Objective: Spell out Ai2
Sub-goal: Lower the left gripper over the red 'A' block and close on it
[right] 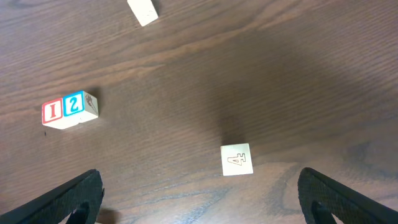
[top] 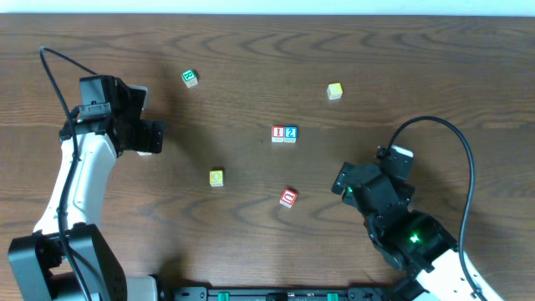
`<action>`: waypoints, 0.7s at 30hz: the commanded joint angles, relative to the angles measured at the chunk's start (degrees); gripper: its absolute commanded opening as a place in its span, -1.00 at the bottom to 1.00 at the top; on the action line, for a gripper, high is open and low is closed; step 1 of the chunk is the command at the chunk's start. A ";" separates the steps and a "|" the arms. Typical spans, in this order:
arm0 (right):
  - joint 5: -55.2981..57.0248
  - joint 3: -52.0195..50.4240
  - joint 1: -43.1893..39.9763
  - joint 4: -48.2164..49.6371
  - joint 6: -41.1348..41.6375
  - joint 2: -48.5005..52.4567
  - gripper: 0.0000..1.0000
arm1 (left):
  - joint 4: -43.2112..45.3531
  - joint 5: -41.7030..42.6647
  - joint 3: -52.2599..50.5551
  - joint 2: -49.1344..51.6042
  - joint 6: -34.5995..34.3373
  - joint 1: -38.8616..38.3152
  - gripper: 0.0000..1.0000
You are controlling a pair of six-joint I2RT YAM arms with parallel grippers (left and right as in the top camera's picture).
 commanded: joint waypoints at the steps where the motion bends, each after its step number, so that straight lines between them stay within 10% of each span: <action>1: 1.40 -0.31 0.48 -0.02 1.05 0.07 0.98 | 0.33 0.37 0.39 1.11 -5.64 0.26 0.91; 21: 1.40 -0.31 0.48 -0.02 1.05 0.07 0.98 | -0.11 1.42 0.04 10.97 -8.04 0.61 0.89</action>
